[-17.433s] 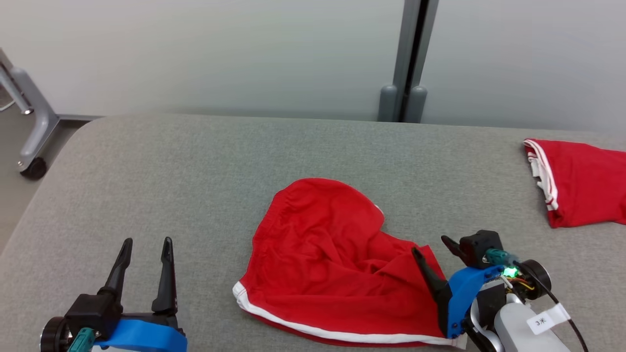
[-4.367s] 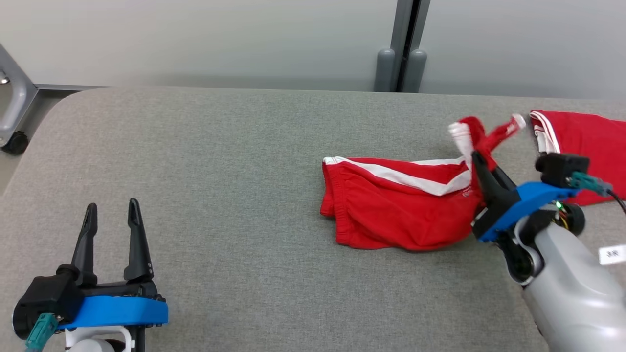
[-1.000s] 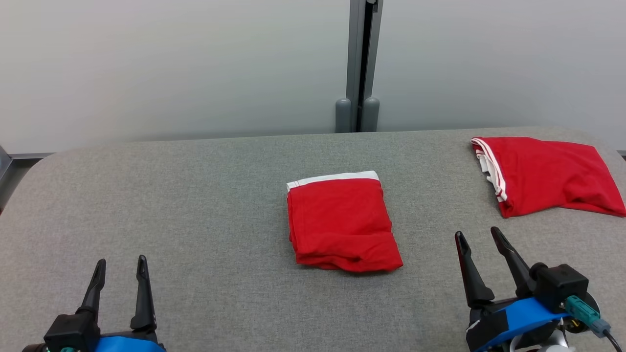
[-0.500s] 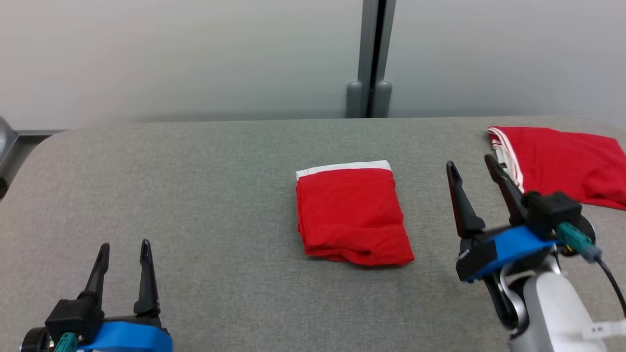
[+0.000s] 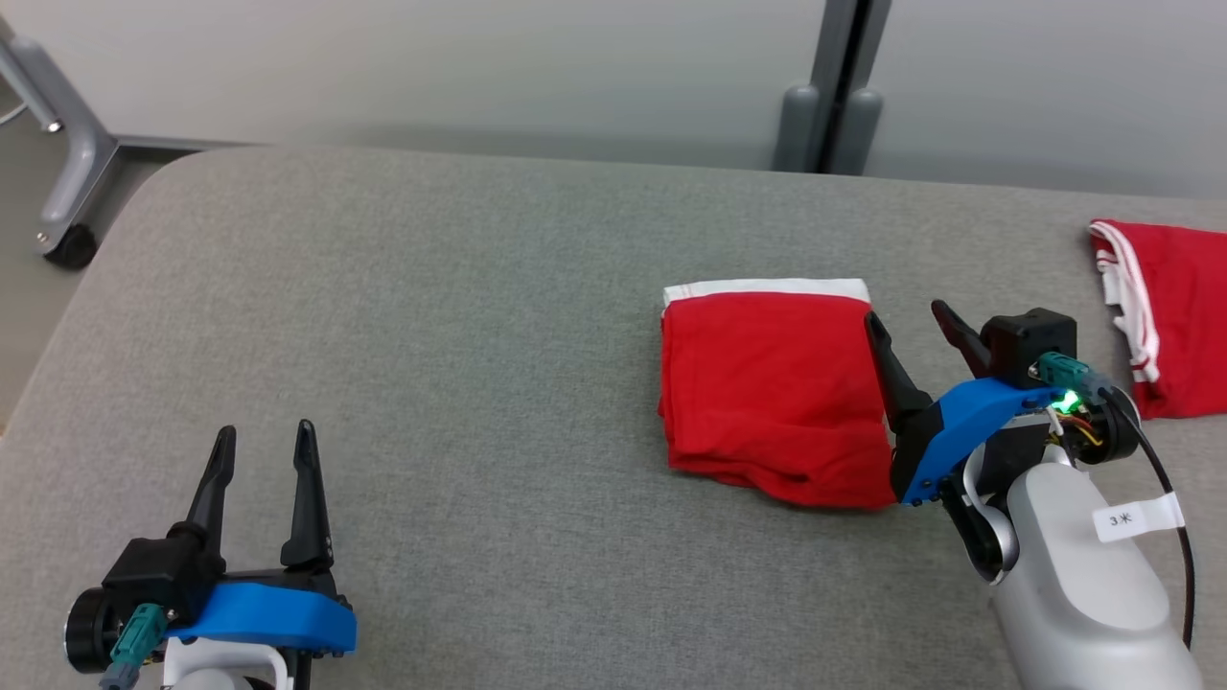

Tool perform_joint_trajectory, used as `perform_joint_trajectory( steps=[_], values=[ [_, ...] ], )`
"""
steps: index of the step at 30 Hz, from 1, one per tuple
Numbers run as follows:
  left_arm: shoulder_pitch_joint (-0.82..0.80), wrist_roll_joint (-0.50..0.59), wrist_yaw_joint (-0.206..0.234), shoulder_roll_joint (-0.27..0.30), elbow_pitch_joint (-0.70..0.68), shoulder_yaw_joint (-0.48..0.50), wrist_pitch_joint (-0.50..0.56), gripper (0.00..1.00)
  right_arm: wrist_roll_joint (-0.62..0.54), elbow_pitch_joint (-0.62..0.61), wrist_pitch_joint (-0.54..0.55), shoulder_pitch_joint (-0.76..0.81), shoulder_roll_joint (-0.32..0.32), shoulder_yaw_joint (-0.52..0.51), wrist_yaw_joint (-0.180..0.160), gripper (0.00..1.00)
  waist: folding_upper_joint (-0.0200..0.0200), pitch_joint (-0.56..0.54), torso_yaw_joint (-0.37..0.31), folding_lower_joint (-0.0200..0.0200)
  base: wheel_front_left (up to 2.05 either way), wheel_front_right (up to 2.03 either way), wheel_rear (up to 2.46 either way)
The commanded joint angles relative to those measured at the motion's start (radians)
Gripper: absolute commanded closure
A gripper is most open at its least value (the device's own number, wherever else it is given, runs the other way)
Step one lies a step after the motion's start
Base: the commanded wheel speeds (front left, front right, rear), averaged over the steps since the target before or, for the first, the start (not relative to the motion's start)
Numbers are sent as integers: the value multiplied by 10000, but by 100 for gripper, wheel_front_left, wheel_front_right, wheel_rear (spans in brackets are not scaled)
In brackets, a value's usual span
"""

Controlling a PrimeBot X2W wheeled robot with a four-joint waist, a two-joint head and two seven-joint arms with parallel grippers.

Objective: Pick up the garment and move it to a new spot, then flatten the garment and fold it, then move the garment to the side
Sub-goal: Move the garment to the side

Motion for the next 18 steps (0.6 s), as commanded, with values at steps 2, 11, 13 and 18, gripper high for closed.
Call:
perform_joint_trajectory(
  steps=[2, 11, 13, 18],
  values=[
    [-213, -75, -56, -21, 87, -5, -63, 0, -27, 539, -89, -324, -58, -9, 1, 0, 0, 289, 279, -2, 0, 0, 0],
    [-669, -82, -157, -96, 377, -112, -114, 0, 14, 3025, -248, -921, -26, -81, 1, 0, 0, 660, 610, -2, 0, 0, 0],
    [-721, -64, -169, -122, 365, -94, -116, 0, 47, 3427, -273, -957, 7, -71, 1, 0, 0, 684, 634, -2, 0, 0, 0],
    [-710, -15, -215, -180, 350, -11, -110, 0, 294, 4251, -254, -936, 194, 265, 3, 0, 0, 667, 615, -2, 0, 0, 0]
  ],
)
